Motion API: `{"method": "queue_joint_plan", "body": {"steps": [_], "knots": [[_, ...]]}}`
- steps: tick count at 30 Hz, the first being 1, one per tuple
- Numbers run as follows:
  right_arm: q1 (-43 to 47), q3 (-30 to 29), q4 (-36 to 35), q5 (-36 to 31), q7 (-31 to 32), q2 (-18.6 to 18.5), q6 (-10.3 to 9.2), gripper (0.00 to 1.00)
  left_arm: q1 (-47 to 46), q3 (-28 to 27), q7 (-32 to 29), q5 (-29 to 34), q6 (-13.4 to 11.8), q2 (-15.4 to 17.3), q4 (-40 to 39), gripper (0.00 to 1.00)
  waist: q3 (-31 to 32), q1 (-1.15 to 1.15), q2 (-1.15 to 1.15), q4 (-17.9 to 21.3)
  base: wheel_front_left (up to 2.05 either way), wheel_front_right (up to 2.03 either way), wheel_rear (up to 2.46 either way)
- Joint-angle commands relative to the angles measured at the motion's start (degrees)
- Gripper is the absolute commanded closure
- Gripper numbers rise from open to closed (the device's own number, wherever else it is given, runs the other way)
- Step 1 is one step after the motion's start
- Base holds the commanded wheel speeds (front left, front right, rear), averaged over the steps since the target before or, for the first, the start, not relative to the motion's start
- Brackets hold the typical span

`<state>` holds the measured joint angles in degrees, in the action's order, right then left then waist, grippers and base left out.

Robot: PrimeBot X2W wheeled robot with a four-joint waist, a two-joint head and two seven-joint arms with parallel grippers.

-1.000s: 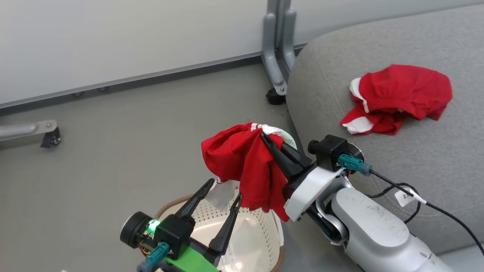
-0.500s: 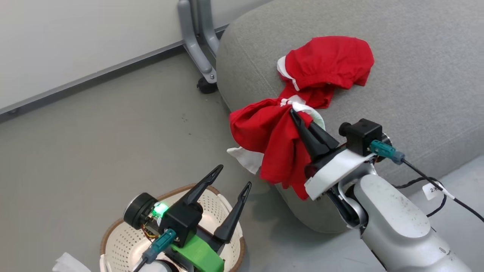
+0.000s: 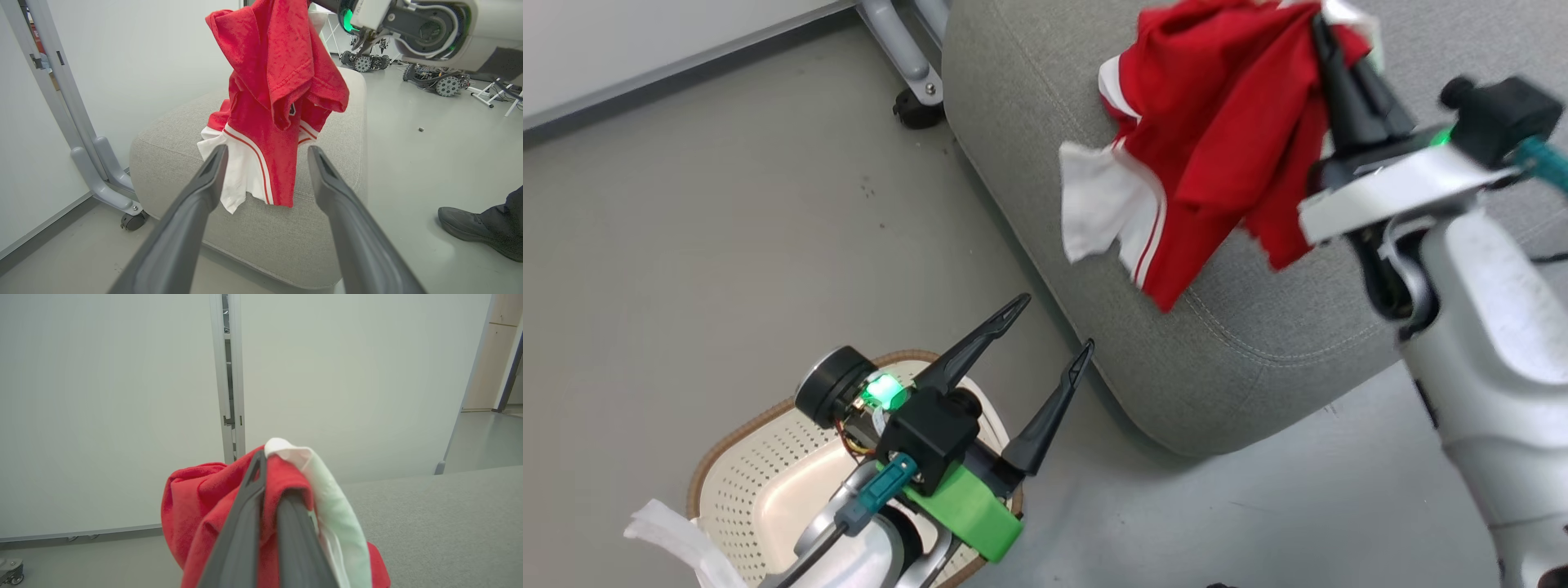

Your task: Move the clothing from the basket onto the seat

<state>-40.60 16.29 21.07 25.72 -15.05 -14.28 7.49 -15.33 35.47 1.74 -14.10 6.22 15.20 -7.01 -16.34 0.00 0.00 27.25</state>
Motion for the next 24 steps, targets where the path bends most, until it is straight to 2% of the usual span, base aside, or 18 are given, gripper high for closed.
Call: {"method": "queue_joint_plan", "body": {"steps": [1, 6, 11, 15, 20, 21, 22, 23, 24], "knots": [[-2.9, -1.8, -0.2, 0.9, -0.2, -0.7, -0.01, 1.0, -1.7, 0.1, 0.0, 0.4, 0.3, 0.6, -0.3, 0.0, -3.3, 0.0, 0.0, -2.1, 0.0, 0.0, 0.0], [-12.1, -7.9, 2.3, 3.5, -0.2, -5.7, -0.01, 1.0, -5.9, 1.7, -0.3, 1.3, 0.8, 0.6, -1.2, 0.0, -7.6, 0.0, 0.0, -5.3, 0.0, 0.0, 0.0], [-19.8, -11.0, 8.5, 6.9, 0.4, -10.8, -0.01, 1.0, -9.9, 3.7, 0.0, 2.1, 1.0, 1.0, -1.5, 0.0, -12.2, 0.0, 0.0, -8.3, 0.0, 0.0, 0.0], [-22.6, -11.6, 14.6, 8.3, 0.3, -13.4, 0.0, 1.0, -12.3, 5.3, 0.1, 2.2, 1.2, 1.3, -1.4, 0.0, -15.8, 0.0, 0.0, -10.6, 0.0, 0.0, 0.0], [-23.2, -12.5, 23.5, 9.4, 0.0, -14.9, -0.01, 1.0, -14.7, 6.7, 0.2, 2.1, 1.3, 1.6, -1.1, 0.0, -19.3, 0.0, 0.0, -12.3, 0.0, 0.0, 0.0], [-23.1, -12.9, 25.2, 9.6, -0.1, -14.8, 0.0, 0.72, -15.1, 7.0, 0.3, 2.1, 1.2, 1.7, -1.0, 0.0, -19.9, 0.0, 0.0, -12.6, 0.0, 0.0, 0.0], [-22.8, -13.3, 27.0, 9.8, -0.1, -14.8, 0.0, 0.18, -15.5, 7.2, 0.4, 2.0, 1.2, 1.9, -1.0, 0.0, -20.3, 0.0, 0.0, -12.8, 0.0, 0.0, 0.0], [-22.7, -13.7, 28.3, 9.6, -0.1, -14.8, 0.0, 0.18, -15.8, 7.4, 0.5, 2.0, 1.2, 2.0, -0.8, 0.0, -20.6, 0.0, 0.0, -12.9, 0.0, 0.0, 0.0], [-22.4, -14.1, 29.3, 9.6, -0.1, -14.4, 0.0, 0.0, -16.1, 7.6, 0.5, 1.9, 1.2, 2.1, -0.7, 0.0, -20.9, 0.0, 0.0, -13.0, 0.0, 0.0, 0.0]]}}
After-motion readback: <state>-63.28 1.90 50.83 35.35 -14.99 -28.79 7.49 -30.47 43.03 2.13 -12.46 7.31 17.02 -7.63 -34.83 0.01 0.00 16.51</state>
